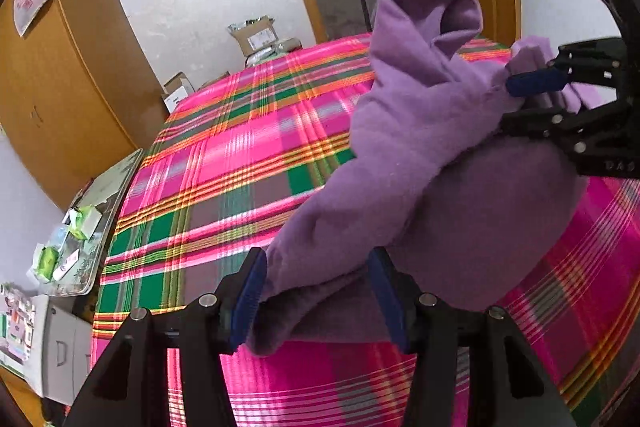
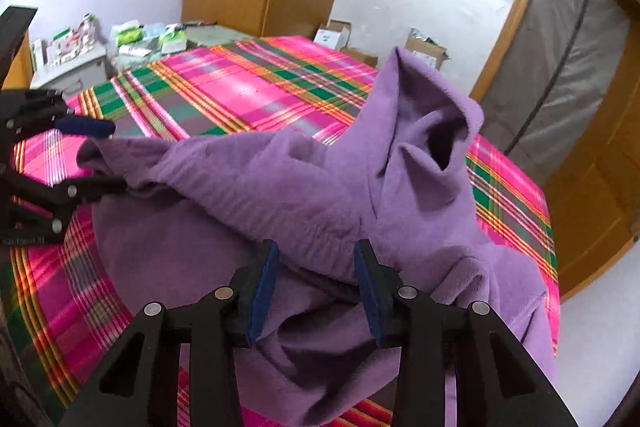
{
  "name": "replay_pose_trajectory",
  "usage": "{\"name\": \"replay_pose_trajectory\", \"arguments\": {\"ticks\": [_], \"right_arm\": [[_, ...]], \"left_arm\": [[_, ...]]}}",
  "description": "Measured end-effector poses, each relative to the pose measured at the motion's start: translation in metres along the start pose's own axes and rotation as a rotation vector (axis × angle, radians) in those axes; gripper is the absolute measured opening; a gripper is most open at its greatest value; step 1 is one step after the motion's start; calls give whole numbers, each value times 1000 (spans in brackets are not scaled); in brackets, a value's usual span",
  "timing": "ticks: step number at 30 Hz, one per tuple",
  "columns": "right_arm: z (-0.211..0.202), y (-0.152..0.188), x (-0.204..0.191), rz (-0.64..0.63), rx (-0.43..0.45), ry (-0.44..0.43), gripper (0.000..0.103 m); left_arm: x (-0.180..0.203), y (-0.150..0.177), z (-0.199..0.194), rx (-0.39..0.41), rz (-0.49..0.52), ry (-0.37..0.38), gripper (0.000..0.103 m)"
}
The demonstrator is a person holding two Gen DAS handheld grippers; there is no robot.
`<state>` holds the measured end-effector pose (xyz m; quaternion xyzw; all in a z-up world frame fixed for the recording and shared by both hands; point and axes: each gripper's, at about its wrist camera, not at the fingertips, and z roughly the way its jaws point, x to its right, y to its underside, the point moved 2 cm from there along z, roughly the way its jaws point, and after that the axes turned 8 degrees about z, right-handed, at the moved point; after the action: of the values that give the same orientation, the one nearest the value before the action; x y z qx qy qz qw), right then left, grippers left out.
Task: Fold clothes
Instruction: 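Grasp the purple sweatshirt hem with the right tool while the left tool grasps another edge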
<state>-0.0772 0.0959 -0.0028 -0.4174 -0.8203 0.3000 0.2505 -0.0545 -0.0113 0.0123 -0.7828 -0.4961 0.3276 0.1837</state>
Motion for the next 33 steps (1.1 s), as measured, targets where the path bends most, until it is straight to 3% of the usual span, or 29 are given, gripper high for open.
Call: {"name": "replay_pose_trajectory", "arguments": {"ticks": [7,19,25,33], "right_arm": [[5,6,-7,-121,-61,21,42],[28,-5,-2,-117,-83,58,46],[26,-19,4,-72,-58,78,26],[26,-31,8,-26,-37,70,22]], "left_arm": [[-6,10,-3,0,18,36,54],[7,1,-8,89,94,117,54],[17,-9,-2,107,111,113,54],[27,-14,9,107,168,93,54]]}}
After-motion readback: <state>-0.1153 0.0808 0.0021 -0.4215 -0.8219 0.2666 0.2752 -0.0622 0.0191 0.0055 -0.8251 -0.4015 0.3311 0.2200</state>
